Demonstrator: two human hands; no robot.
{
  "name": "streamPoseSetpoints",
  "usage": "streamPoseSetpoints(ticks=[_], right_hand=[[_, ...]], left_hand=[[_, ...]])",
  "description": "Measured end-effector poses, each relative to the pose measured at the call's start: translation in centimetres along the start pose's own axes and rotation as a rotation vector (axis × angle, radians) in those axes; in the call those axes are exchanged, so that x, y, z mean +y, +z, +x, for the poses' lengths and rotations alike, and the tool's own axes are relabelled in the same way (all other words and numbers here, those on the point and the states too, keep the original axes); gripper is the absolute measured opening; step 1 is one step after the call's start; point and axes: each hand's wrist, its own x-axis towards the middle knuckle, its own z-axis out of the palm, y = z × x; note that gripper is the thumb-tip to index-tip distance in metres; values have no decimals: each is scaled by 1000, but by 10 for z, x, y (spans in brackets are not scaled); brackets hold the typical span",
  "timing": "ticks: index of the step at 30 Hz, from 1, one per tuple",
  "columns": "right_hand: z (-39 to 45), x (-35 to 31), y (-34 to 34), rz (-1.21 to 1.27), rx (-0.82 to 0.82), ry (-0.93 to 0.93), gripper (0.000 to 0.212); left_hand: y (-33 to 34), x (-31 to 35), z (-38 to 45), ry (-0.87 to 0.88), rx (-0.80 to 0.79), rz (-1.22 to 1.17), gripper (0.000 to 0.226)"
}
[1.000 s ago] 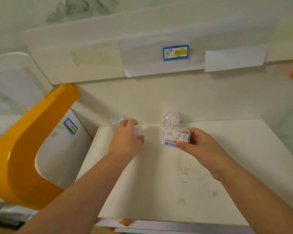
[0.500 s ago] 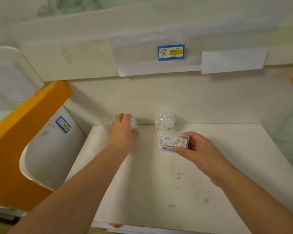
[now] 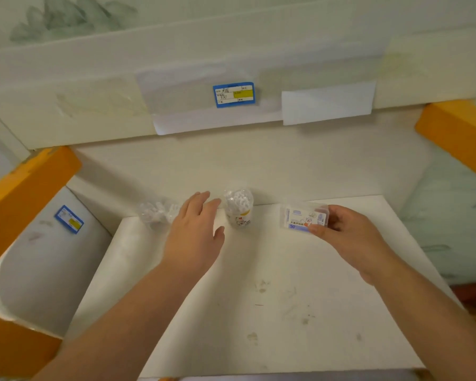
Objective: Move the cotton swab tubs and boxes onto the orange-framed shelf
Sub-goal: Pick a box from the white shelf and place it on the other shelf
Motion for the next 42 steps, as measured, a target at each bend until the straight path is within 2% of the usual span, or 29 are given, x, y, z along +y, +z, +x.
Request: streamPoseSetpoints(ticks=[5, 8, 13, 15, 19, 29, 36, 42], right_hand=[[8, 27, -44, -110, 177, 18, 27], [17, 38, -58, -180, 202, 12, 32], [36, 45, -68, -417, 248, -62, 26], [45, 51, -71, -478, 268, -77, 30], [60, 59, -70, -463, 250, -69, 47], [66, 57, -62, -451, 253, -87, 53], [19, 32, -58, -532, 308, -259, 55], [-3, -4, -22, -627, 209, -376, 53]], left_hand=[[0, 38, 0, 139, -19, -76, 51], [2, 61, 4, 193, -25, -84, 48], [11, 90, 13, 275, -76, -108, 50], [15, 98, 15, 287, -89, -104, 50], [20, 110, 17, 283, -102, -93, 50], [17, 116, 25, 207, -126, -70, 53], [10, 105, 22, 135, -29, -147, 53], [-6, 74, 1, 41, 39, -116, 51]])
